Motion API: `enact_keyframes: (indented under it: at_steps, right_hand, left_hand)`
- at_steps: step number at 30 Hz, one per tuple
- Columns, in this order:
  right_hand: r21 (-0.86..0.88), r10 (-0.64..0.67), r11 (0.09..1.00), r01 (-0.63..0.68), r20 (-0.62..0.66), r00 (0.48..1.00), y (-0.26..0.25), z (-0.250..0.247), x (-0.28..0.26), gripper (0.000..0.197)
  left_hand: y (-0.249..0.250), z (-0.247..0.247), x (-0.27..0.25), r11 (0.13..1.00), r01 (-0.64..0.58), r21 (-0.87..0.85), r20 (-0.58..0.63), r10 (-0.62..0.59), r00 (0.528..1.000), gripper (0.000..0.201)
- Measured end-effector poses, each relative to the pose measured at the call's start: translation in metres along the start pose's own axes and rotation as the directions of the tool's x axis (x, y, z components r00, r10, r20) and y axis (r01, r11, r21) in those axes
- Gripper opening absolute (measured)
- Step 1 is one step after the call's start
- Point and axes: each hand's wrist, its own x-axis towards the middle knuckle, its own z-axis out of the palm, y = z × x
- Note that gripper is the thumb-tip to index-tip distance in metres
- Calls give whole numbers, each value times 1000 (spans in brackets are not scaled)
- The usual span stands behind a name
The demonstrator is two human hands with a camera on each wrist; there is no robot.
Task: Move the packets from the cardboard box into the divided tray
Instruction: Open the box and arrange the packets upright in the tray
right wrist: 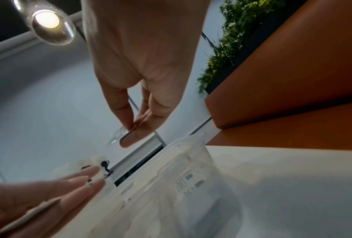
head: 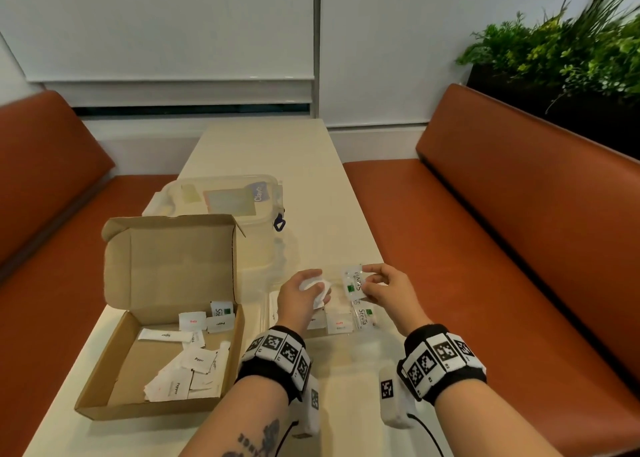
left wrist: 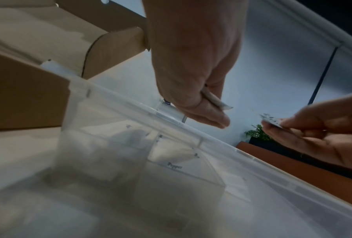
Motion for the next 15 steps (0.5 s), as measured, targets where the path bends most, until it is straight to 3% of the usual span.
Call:
enact_keyframes:
  at_steps: [4, 8, 12, 15]
  right_hand:
    - [197, 42, 980, -25, -84, 996, 0, 6, 2, 25]
    - [208, 62, 977, -43, -85, 994, 3, 15, 2, 25]
    - [-39, 4, 999, -5, -22, 1000, -3, 14, 4, 44]
    - [-394, -145, 902, 178, 112, 983, -18, 9, 10, 61]
  left_hand:
    - [0, 5, -4, 996, 93, 13, 155, -94, 983, 18]
    - [0, 14, -6, 997, 78, 28, 223, -83, 971, 19]
    - [0, 13, 2, 968, -11, 250, 155, -29, 987, 11]
    - [0, 9, 7, 880, -97, 465, 192, 7, 981, 9]
